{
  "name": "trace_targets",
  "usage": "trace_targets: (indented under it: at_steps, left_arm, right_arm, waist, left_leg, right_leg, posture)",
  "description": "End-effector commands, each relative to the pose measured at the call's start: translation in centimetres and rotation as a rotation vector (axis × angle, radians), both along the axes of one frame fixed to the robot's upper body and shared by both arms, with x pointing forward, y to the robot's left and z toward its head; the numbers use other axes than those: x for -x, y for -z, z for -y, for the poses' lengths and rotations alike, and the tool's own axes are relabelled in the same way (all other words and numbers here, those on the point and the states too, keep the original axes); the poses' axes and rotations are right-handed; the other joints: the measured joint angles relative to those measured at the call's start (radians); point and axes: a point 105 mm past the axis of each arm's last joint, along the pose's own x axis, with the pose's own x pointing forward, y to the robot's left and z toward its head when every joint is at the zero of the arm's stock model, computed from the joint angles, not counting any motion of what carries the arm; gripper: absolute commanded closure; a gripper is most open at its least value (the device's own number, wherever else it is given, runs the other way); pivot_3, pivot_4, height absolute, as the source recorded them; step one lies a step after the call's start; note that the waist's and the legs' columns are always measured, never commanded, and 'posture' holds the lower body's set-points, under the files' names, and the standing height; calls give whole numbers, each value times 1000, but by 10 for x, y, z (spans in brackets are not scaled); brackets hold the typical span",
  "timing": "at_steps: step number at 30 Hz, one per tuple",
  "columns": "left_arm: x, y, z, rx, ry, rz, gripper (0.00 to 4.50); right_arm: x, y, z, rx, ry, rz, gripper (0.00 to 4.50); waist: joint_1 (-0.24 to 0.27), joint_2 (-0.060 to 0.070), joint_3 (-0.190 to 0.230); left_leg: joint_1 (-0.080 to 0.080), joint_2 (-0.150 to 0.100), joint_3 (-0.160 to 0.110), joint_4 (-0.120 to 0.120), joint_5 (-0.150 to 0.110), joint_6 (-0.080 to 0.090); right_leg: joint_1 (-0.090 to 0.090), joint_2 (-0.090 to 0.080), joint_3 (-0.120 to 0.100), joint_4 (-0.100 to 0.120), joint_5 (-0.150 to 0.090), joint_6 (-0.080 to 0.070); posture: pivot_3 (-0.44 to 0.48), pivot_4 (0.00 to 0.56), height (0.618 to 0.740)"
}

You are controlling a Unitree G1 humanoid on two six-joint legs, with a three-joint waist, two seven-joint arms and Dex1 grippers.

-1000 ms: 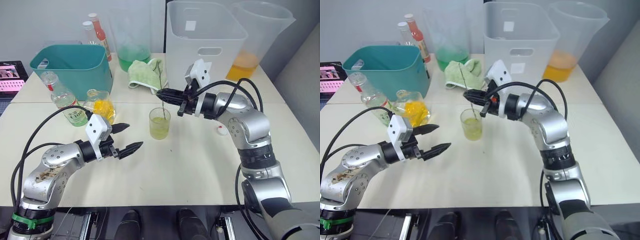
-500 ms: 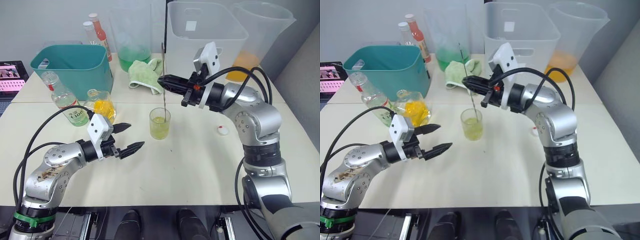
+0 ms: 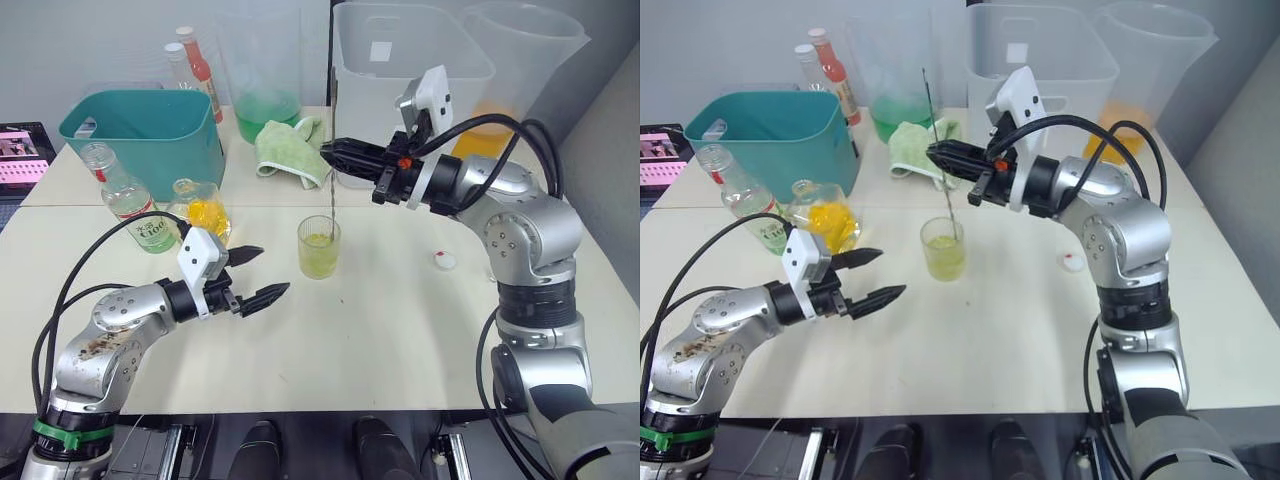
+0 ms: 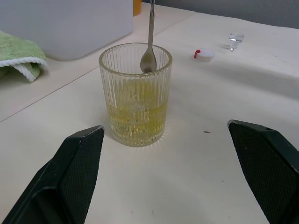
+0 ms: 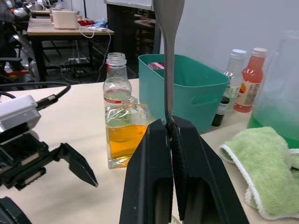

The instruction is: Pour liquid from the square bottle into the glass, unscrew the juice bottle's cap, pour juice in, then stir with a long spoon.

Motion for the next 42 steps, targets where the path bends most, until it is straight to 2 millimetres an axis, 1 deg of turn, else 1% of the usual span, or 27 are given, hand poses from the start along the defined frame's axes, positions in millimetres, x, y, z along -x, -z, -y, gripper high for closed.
trace_targets:
  at_steps: [1, 4, 6, 11, 13, 16, 20, 24, 25, 26, 28, 31, 33, 34, 37, 39, 40, 42]
  left_arm:
    - [-1, -8, 2, 4, 10, 41, 15]
    - [-2, -7, 2, 5, 8, 38, 15]
    - [-1, -7, 0, 3, 8, 40, 15]
    - [-5, -10, -5, -2, -8, 67, 15]
    - [-6, -14, -5, 16, -5, 81, 15]
    - [-8, -22, -4, 37, -6, 117, 15]
    - [-6, -28, -1, 61, 23, 125, 15]
    - [-6, -24, -4, 56, 22, 116, 15]
    - [-6, -24, -5, 54, 20, 116, 15]
    - [-6, -23, -5, 54, 19, 115, 15]
    - [-6, -23, -5, 55, 14, 116, 15]
    - [-6, -22, -3, 60, 15, 109, 15]
    - [-6, -21, -3, 81, 10, 88, 15]
    - [-7, -20, -4, 87, 1, 86, 15]
    - [-4, -19, -7, 91, -10, 87, 15]
    - [-3, -19, -7, 93, -12, 88, 15]
    - [-1, -18, -8, 92, -17, 89, 15]
    - [2, -14, -11, 86, -30, 76, 15]
  right_arm:
    - [14, -26, 3, -37, -22, 72, 4500]
    - [15, -28, 5, -34, -20, 68, 4500]
    - [17, -34, 11, -52, -22, 55, 4500]
    - [20, -62, 33, -107, -27, 46, 4500]
    - [20, -80, 44, -150, -18, 39, 4500]
    - [17, -96, 58, -181, 4, 15, 4500]
    - [10, -94, 74, -105, 94, -42, 4500]
    - [5, -90, 87, -59, 203, -79, 4500]
    - [2, -89, 92, -26, 269, -72, 4500]
    - [0, -85, 98, 15, 327, -80, 4500]
    - [0, -70, 102, 94, 358, -210, 4500]
    - [10, -31, 107, 304, 344, -499, 4500]
    - [8, -22, 108, 288, 305, -587, 4500]
    - [2, -10, 112, 292, 332, -666, 4500]
    - [-7, 18, 119, 298, 388, -851, 4500]
    - [-12, 28, 118, 279, 391, -921, 4500]
    - [-16, 38, 120, 283, 418, -950, 4500]
    - [-22, 66, 120, 316, 455, -1026, 4500]
  waist:
    - [0, 0, 0]
    - [0, 0, 0]
    - [0, 0, 0]
    - [1, 0, 0]
    - [1, 0, 0]
    - [1, 0, 0]
    - [3, 0, 0]
    - [-1, 0, 0]
    - [-2, 0, 0]
    - [-1, 0, 0]
    - [1, 0, 0]
    - [2, 0, 0]
    - [2, 0, 0]
    - [1, 0, 0]
    - [-2, 0, 0]
    - [-2, 0, 0]
    - [-1, 0, 0]
    - [0, -1, 0]
  left_leg:
    - [0, 0, 0, 0, 0, 0]
    - [0, 0, 0, 0, 0, 0]
    - [0, 0, 0, 0, 0, 0]
    - [0, 0, 0, 0, 0, 0]
    - [0, 0, 0, 0, 0, 0]
    - [0, 0, 0, 0, 0, 0]
    - [0, 0, 0, 0, 0, 0]
    - [-1, 0, 1, 0, 0, 0]
    - [-1, 0, 1, 0, 0, 0]
    - [-1, 0, 1, 0, 0, 0]
    - [-1, 0, 1, -1, 0, 0]
    - [-1, 0, 1, 0, 0, 0]
    - [-1, 0, 1, 0, 0, 0]
    - [-1, 0, 1, 0, 0, 0]
    - [-1, 0, 2, 1, 0, 0]
    - [-1, 0, 2, 1, 0, 0]
    - [-1, 0, 2, 0, 0, 0]
    - [-1, 0, 1, 0, 0, 0]
  right_leg:
    - [0, 0, 0, 0, 0, 0]
    - [0, 0, 0, 0, 0, 0]
    - [0, 0, 0, 0, 0, 0]
    - [0, 0, 0, 0, 0, 0]
    - [0, 0, 0, 0, 0, 0]
    - [0, 0, 0, -1, 0, 0]
    - [0, 0, 0, -1, 0, 0]
    - [0, 0, 0, -1, 0, 0]
    - [-1, 0, 0, -1, 0, 0]
    - [-1, 0, 1, -1, 0, 0]
    - [-1, 0, 1, -1, 0, 0]
    - [-1, -1, 1, -2, 0, 0]
    - [-1, -1, 1, -2, 0, 0]
    - [0, 0, 0, -3, 0, 0]
    - [0, 0, 1, -2, 0, 0]
    - [-1, 0, 1, -2, 0, 0]
    - [-1, 0, 1, -2, 0, 0]
    - [-1, 0, 1, -2, 0, 0]
  posture:
    - [0, 150, 740]
    - [0, 150, 740]
    - [0, 150, 740]
    - [0, 150, 740]
    - [0, 150, 740]
    - [0, 150, 740]
    - [0, 150, 740]
    - [0, 150, 740]
    - [0, 150, 740]
    - [0, 150, 740]
    - [0, 150, 740]
    - [0, 150, 740]
    - [0, 150, 740]
    - [0, 150, 740]
    - [0, 150, 740]
    - [0, 150, 740]
    - [0, 150, 740]
    - [0, 150, 740]
